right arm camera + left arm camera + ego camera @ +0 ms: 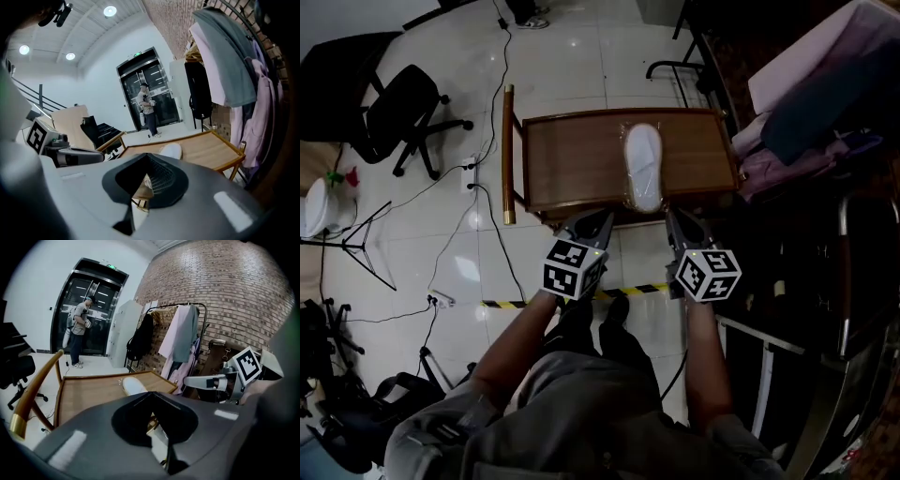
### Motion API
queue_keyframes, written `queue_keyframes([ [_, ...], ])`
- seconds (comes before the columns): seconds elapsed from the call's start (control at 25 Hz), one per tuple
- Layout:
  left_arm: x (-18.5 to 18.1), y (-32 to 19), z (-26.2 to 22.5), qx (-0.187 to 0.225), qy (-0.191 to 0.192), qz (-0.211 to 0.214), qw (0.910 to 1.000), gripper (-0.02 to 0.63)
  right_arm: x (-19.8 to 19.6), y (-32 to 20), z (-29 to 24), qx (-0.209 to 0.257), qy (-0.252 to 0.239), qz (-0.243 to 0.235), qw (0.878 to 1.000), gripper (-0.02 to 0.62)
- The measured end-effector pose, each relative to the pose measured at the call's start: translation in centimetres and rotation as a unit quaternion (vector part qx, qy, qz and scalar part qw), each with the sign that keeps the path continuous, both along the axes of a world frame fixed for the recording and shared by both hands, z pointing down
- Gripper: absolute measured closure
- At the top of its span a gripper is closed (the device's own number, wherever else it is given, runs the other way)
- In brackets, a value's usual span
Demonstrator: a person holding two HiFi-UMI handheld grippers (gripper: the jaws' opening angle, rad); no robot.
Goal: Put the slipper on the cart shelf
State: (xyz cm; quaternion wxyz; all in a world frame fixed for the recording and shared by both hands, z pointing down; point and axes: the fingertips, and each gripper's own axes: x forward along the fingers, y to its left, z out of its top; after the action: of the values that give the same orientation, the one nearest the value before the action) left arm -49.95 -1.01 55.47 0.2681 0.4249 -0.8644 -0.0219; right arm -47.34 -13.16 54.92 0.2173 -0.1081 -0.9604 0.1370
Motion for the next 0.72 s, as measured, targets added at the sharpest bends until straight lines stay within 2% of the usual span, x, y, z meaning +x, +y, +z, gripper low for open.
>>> queue_keyframes([
  [0.08,-1.4,-0.5,1.2,-0.006,0.006,0.008,0.9999,0.598,-1.4,-0.5,1.9,-0.003,0.011,0.008,1.000,0.595],
  [0.2,-2.6,-1.3,2.9,-0.014,0.020,0.023,0.9994,0.598,-2.9,-1.4,5.4,-0.013,0.042,0.027,0.999,0.516],
  [0.4,-3.0,-2.0,4.8,-0.021,0.049,0.042,0.9977,0.598,-4.2,-3.0,11.1,-0.042,0.097,0.079,0.991,0.312],
  [0.72,-4.5,-1.9,5.8,-0.026,0.057,0.055,0.9965,0.598,-6.1,-3.0,15.4,-0.086,0.137,0.120,0.979,0.305],
])
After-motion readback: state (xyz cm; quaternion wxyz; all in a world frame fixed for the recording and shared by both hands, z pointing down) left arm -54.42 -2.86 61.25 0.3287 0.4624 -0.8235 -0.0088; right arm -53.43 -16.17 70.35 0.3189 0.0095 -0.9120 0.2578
